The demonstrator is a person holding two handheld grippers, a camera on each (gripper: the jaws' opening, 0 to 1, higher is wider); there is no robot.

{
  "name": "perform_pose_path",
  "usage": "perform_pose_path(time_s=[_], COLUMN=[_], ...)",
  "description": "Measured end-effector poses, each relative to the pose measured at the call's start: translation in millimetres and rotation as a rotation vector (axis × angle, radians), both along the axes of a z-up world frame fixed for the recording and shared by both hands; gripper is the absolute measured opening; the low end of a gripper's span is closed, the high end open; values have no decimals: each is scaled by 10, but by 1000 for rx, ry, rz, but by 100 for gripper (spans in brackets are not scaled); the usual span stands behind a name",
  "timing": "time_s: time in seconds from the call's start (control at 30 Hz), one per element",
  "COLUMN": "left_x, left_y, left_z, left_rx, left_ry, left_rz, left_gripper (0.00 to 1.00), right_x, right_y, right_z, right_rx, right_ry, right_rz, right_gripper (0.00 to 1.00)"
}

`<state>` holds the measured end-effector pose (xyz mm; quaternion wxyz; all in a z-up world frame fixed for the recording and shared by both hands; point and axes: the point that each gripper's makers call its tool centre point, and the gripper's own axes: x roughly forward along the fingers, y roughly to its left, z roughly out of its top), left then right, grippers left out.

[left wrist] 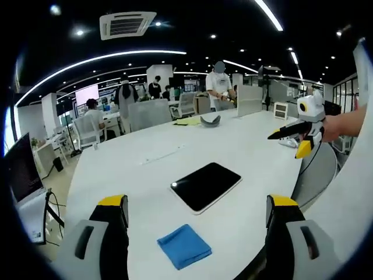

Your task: Wipe the mirror surface with the cleaning cloth until all visible marks leave the cleaned area.

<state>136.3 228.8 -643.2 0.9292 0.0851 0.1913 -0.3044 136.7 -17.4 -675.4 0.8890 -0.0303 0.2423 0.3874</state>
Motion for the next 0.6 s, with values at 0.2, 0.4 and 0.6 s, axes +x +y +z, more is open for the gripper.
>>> perform_pose_path(time_s=[0.2,0.4,0.6], left_x=[16,59,114], left_y=[7,19,-12], left_z=[44,65,51], left_rx=[0,0,-12], left_ry=[-9,-17,-20], left_rz=[1,2,12], left_gripper=[99,99,99], right_x=[41,46,91], right_y=[9,13,3], right_z=[29,60,41], right_rx=[10,21,21], right_ry=[-15,-26,-33], right_rz=[-9,-19,-17], right_gripper=[100,100,100])
